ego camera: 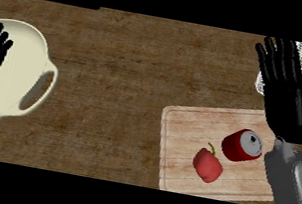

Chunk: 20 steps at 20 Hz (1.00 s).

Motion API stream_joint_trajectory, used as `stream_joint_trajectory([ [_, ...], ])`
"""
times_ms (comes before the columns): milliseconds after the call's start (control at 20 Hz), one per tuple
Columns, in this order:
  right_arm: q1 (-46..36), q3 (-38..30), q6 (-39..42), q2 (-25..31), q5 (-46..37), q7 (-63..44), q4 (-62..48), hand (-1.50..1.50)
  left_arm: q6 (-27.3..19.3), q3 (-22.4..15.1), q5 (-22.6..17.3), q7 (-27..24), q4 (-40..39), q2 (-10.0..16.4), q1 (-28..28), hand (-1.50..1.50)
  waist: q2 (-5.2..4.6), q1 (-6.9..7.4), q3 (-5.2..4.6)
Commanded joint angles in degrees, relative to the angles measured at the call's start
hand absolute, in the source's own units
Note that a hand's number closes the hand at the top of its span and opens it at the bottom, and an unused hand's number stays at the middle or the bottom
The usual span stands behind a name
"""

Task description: Pick the can from the cutting board and place it in the tiered basket

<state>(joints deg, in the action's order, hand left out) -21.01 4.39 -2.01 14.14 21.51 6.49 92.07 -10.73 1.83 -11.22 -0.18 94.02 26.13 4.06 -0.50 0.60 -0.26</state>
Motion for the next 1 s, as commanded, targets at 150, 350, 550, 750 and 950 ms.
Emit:
stream_joint_trajectory([
  [150, -2.2, -7.3, 9.6, 13.1, 0.7, -0.8, -0.8, 1.5, -3.0, -5.6, 4.5, 0.4, -6.4, -6.7, -6.9, 0.0, 0.37, -0.89, 0.25],
  [350, 2.1, -15.8, -5.7, 18.4, -8.9, -6.5, -11.4, -1.5, -3.5, -7.4, 3.4, 3.3, -8.8, -9.2, -9.7, 0.0, -0.71, -3.62, 0.08],
  [550, 3.6, -20.7, -5.0, 12.7, 0.1, -3.6, -12.8, -1.5, -6.7, -12.9, 8.4, 0.0, -11.9, -14.8, -11.4, 0.0, 0.33, -1.41, 0.28],
  [750, 9.4, -21.3, 5.6, 16.0, 4.4, -3.4, -6.5, -1.5, -3.9, -10.0, 6.6, 0.7, -12.3, -12.8, -10.3, 0.0, 0.57, -1.23, 0.25],
  [950, 12.9, -16.5, 12.3, 25.2, 0.4, -12.0, -3.5, -1.5, -6.3, -12.1, 8.4, 3.1, -8.4, -14.4, -12.0, 0.0, 0.73, -1.31, 0.2],
])
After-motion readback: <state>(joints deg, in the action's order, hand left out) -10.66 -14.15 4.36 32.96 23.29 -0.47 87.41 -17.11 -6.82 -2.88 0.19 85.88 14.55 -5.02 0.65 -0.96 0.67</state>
